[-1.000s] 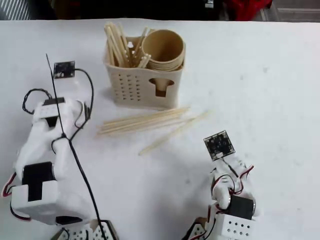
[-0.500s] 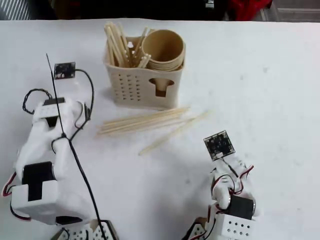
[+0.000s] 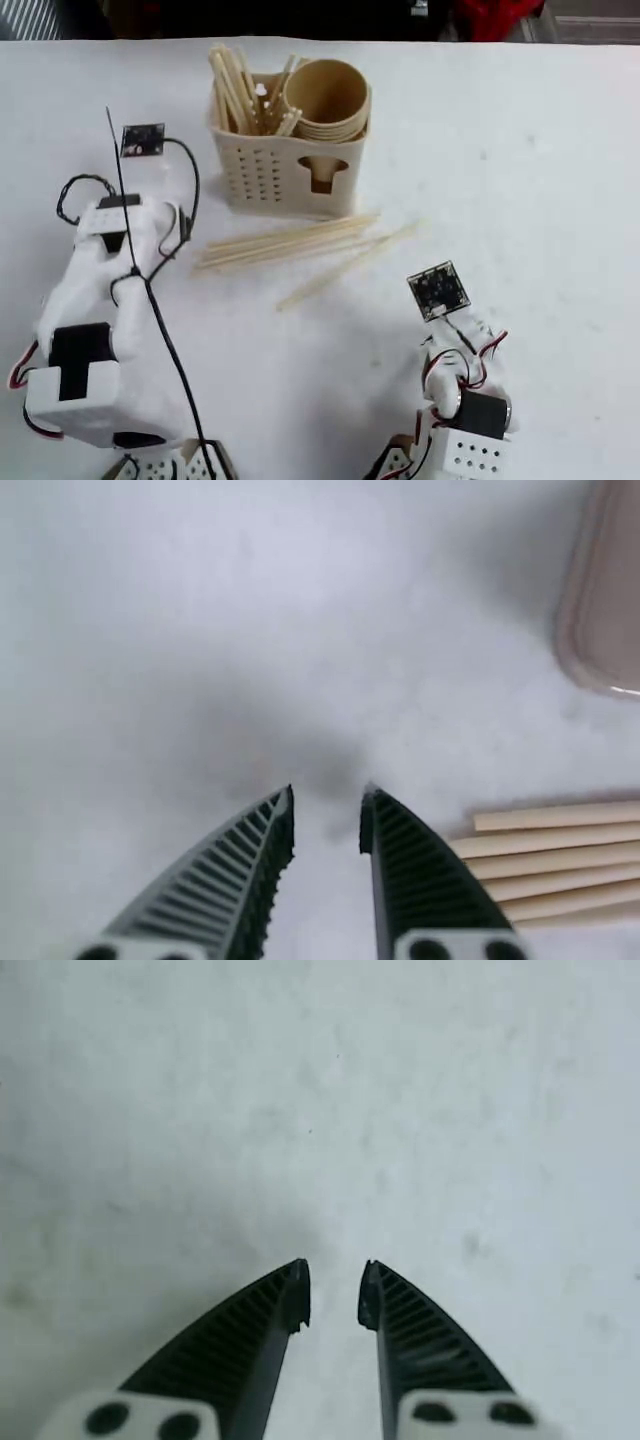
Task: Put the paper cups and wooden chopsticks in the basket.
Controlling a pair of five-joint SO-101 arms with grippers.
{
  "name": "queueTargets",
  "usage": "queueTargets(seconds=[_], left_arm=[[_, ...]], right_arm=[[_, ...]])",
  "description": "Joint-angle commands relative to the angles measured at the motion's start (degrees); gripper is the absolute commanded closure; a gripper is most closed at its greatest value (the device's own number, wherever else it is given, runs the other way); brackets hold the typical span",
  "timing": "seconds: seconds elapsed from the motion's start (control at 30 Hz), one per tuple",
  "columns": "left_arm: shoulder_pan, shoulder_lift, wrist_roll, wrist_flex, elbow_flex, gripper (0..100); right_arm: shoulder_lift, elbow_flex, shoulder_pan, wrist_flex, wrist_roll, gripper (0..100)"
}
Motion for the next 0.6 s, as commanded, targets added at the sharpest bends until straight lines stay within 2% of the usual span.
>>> queueTargets(seconds=[0.0, 0.57], left_arm=[[1.1, -0.4, -0.1, 3.0, -0.5, 88], [4.4, -0.7, -0.5, 7.1, -0.5, 88]], right_arm=[[-0.3, 0.4, 0.4, -0.4, 0.5, 89.9], [-0.3, 0.4, 0.4, -0.4, 0.5, 89.9]])
